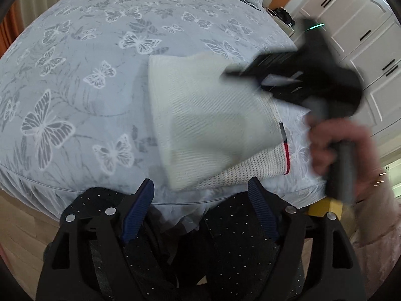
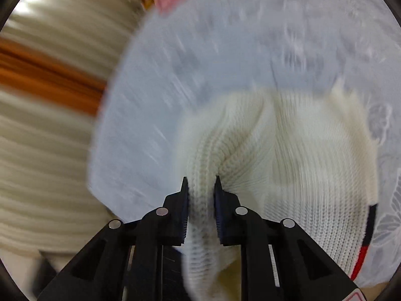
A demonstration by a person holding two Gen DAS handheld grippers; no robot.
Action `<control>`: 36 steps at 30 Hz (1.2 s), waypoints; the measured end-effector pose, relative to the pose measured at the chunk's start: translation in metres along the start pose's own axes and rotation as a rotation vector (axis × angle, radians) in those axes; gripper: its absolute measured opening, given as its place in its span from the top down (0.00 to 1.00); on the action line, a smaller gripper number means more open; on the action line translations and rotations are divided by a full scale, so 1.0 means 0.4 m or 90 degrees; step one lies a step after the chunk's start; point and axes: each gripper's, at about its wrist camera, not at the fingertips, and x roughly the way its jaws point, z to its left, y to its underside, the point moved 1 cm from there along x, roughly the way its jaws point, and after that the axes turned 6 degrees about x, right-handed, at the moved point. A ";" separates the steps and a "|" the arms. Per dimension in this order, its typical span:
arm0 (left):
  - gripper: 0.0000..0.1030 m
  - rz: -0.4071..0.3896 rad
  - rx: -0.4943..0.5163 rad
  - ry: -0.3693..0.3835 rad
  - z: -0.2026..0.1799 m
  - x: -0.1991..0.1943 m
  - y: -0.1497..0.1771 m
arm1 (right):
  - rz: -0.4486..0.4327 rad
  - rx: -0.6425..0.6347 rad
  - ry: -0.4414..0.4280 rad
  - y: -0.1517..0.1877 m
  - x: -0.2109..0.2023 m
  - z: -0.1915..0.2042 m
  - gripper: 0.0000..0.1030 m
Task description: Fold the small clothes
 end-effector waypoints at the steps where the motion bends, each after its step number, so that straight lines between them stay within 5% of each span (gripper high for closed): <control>1: 0.25 -0.001 0.002 0.001 0.001 0.000 0.001 | -0.029 0.015 -0.022 -0.008 -0.046 -0.006 0.84; 4: 0.25 0.002 0.005 0.004 0.005 0.012 0.000 | -0.094 0.050 -0.019 -0.015 -0.141 -0.088 0.84; 6: 0.25 0.010 0.003 0.013 -0.001 0.033 -0.001 | -0.042 0.067 0.108 -0.008 -0.081 -0.213 0.82; 8: 0.25 0.027 0.010 0.022 -0.019 0.066 -0.005 | 0.034 0.096 0.178 0.021 -0.009 -0.311 0.81; 12: 0.25 0.052 0.025 0.037 -0.058 0.125 -0.020 | -0.014 0.123 0.087 0.047 -0.052 -0.324 0.61; 16: 0.25 0.077 -0.003 0.063 -0.061 0.176 -0.037 | -0.001 0.081 0.100 0.042 -0.038 -0.290 0.41; 18: 0.25 0.083 -0.007 0.060 -0.066 0.190 -0.045 | 0.014 0.069 0.108 0.049 -0.012 -0.286 0.49; 20: 0.25 0.079 -0.001 0.051 -0.079 0.191 -0.047 | 0.016 0.052 0.114 0.058 -0.002 -0.276 0.82; 24: 0.25 0.073 0.015 0.036 -0.084 0.185 -0.051 | -0.083 0.044 0.076 0.076 -0.116 -0.250 0.84; 26: 0.25 0.069 0.022 0.026 -0.079 0.184 -0.049 | -0.113 0.054 0.100 0.093 -0.145 -0.274 0.84; 28: 0.24 0.075 0.019 0.021 -0.071 0.199 -0.049 | -0.061 0.056 0.177 0.114 -0.088 -0.338 0.82; 30: 0.24 0.090 0.009 0.017 -0.068 0.224 -0.047 | -0.028 0.052 0.184 0.129 -0.044 -0.368 0.83; 36: 0.24 0.073 0.011 -0.006 -0.077 0.217 -0.065 | -0.130 0.021 0.181 0.124 -0.173 -0.268 0.71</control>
